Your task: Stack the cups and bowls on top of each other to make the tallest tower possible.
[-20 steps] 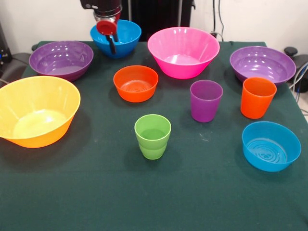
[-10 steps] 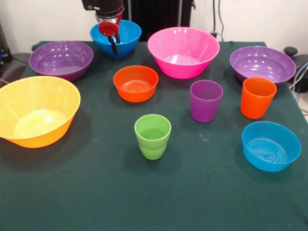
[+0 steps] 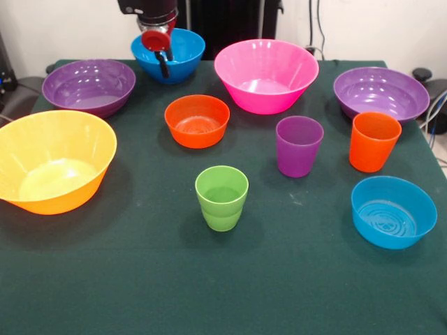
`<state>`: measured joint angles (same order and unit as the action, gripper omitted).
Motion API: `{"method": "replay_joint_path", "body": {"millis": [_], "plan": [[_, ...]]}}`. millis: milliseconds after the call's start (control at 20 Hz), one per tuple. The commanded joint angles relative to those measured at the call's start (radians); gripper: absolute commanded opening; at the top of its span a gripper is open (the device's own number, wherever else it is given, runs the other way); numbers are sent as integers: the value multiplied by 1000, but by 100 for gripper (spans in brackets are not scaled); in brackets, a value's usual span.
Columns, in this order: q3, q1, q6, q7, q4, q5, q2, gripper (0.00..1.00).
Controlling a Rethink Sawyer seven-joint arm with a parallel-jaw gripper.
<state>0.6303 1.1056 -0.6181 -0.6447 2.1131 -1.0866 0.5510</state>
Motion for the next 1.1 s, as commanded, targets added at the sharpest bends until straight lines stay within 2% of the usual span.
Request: {"method": "replay_joint_path", "body": {"millis": [50, 200, 250, 950, 1100], "plan": [[-31, -66, 38, -4, -90, -111, -23, 100], [-33, -72, 36, -10, -91, -113, -24, 100], [-31, -72, 34, -10, -91, -113, -24, 0], [-42, -96, 53, -38, -92, -121, -16, 0], [10, -56, 15, 1, -46, -13, 42, 0]]}}
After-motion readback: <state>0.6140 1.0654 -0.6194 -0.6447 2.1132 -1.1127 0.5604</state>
